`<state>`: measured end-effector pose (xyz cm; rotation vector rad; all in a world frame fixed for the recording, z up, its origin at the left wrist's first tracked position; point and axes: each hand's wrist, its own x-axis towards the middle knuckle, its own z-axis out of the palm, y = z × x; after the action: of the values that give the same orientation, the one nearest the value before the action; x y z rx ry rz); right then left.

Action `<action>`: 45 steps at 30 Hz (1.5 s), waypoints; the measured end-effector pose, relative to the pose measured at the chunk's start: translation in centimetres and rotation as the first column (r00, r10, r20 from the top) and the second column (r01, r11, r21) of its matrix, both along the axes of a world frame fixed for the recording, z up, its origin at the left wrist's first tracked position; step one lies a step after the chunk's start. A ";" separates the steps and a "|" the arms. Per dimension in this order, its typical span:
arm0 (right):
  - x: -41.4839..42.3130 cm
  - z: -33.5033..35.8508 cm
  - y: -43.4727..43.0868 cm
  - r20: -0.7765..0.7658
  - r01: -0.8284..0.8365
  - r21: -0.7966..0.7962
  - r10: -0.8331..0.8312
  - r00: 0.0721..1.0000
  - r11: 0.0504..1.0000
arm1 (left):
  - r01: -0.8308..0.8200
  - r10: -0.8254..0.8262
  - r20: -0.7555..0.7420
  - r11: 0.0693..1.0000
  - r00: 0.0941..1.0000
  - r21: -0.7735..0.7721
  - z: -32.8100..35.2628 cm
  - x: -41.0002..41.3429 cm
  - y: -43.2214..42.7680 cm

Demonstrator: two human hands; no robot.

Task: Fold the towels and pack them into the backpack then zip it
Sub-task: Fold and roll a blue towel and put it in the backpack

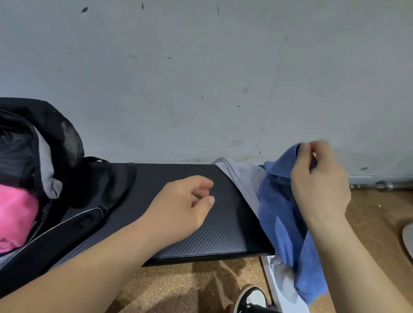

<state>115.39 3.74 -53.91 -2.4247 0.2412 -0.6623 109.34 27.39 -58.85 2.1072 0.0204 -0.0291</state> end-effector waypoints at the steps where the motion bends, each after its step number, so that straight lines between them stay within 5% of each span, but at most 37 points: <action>1: -0.8 0.8 0.5 0.053 -0.054 -0.010 0.054 0.997 0.999 | -0.007 0.008 0.035 0.999 0.999 -0.047 0.2 0.0 -0.4; 4: -3.3 1.7 2.9 0.085 -0.367 -0.029 0.368 0.926 0.930 | 0.006 0.018 0.165 0.990 0.986 -0.142 1.4 -0.3 -1.4; 8: -4.5 0.7 5.5 -0.015 -0.697 -0.014 0.697 0.717 0.717 | 0.084 -0.053 0.228 0.988 0.972 -0.129 3.3 -1.0 -0.9; 13: -3.6 0.3 6.7 -0.015 -0.654 0.298 0.688 0.725 0.695 | -0.025 0.050 0.222 0.993 0.974 -0.114 4.1 -1.9 2.0; 19: -2.8 0.5 7.4 -0.173 -0.715 0.363 0.797 0.579 0.598 | -0.330 0.388 0.251 0.912 0.887 -0.242 5.0 -2.1 7.5; 26: -1.8 -0.5 9.2 -0.296 -0.619 0.167 0.638 0.711 0.767 | -0.647 0.699 0.292 0.715 0.653 -0.265 6.3 -3.8 13.3; 28: -1.5 -0.7 9.6 -0.256 -0.570 0.216 0.609 0.751 0.793 | -0.678 0.721 0.275 0.692 0.636 -0.249 6.3 -4.1 14.6; 30: -1.0 -1.1 9.7 -0.194 -0.516 0.402 0.621 0.759 0.756 | -0.677 0.701 0.247 0.712 0.669 -0.187 5.8 -4.0 15.6; 35: -1.6 -1.3 10.9 -0.120 -0.331 0.833 0.729 0.674 0.443 | -0.513 0.508 0.239 0.857 0.827 -0.049 4.6 -3.2 14.8; 39: -2.3 -1.5 12.7 -0.185 -0.297 0.838 0.749 0.636 0.458 | -0.201 0.177 0.173 0.971 0.969 0.130 4.1 -3.4 12.2; 41: -2.4 -1.8 13.4 -0.193 -0.349 0.813 0.782 0.593 0.466 | -0.076 0.035 0.170 0.967 0.985 0.243 3.8 -3.4 10.6; 45: -2.5 -1.8 14.0 -0.174 -0.396 0.835 0.867 0.468 0.381 | 0.021 -0.071 0.206 0.972 0.976 0.233 3.7 -2.9 8.7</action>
<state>112.90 17.75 -55.75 -1.6027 -0.2637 0.5741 106.42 36.14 -55.20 2.3314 -0.1615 0.1794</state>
